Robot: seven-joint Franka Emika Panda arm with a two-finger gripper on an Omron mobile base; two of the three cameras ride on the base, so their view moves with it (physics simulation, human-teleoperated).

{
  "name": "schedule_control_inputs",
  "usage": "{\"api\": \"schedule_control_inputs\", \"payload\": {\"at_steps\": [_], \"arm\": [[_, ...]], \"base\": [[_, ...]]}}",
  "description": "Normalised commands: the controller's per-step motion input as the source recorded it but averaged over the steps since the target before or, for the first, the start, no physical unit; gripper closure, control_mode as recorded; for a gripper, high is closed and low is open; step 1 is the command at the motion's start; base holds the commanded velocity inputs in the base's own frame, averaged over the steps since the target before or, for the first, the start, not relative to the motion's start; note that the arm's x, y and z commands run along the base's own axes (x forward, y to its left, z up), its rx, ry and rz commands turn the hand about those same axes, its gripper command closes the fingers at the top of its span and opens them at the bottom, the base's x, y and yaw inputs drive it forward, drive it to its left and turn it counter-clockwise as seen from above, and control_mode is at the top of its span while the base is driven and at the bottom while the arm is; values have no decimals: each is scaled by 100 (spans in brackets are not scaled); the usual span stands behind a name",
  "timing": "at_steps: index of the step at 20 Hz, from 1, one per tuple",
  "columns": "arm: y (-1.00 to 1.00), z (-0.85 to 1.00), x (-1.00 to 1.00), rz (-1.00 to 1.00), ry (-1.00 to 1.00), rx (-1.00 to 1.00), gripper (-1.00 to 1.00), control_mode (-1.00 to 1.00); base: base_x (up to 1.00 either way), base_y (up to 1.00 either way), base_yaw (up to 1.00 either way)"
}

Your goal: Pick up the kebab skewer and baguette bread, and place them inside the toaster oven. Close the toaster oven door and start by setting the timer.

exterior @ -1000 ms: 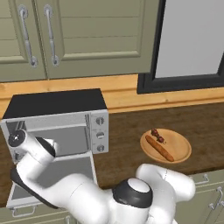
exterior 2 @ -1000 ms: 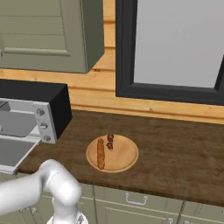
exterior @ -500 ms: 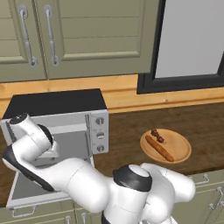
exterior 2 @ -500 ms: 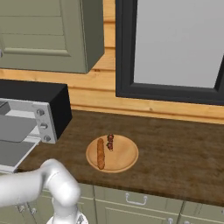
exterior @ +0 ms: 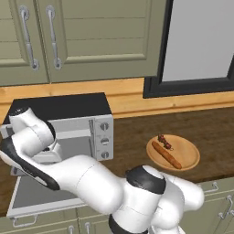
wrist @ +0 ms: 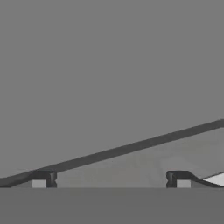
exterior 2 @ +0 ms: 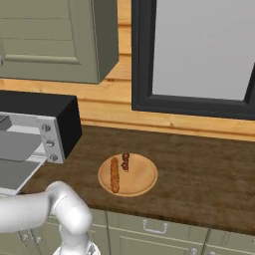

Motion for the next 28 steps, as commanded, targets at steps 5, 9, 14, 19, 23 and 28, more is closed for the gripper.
{"api": "schedule_control_inputs", "payload": {"at_steps": [5,9,14,19,23,28], "arm": [[-50,48,-81,0,-6,0,-100,-100],[-100,23,-36,0,0,0,-100,-100],[-100,9,-19,1,0,-2,-100,-100],[-100,6,-2,0,5,-7,-100,-100],[-100,1,0,2,8,-10,-100,-100],[-100,0,0,10,4,-3,-100,-100]], "base": [[0,0,0],[0,0,0],[0,0,0],[0,0,0],[0,0,0],[0,0,0]]}}
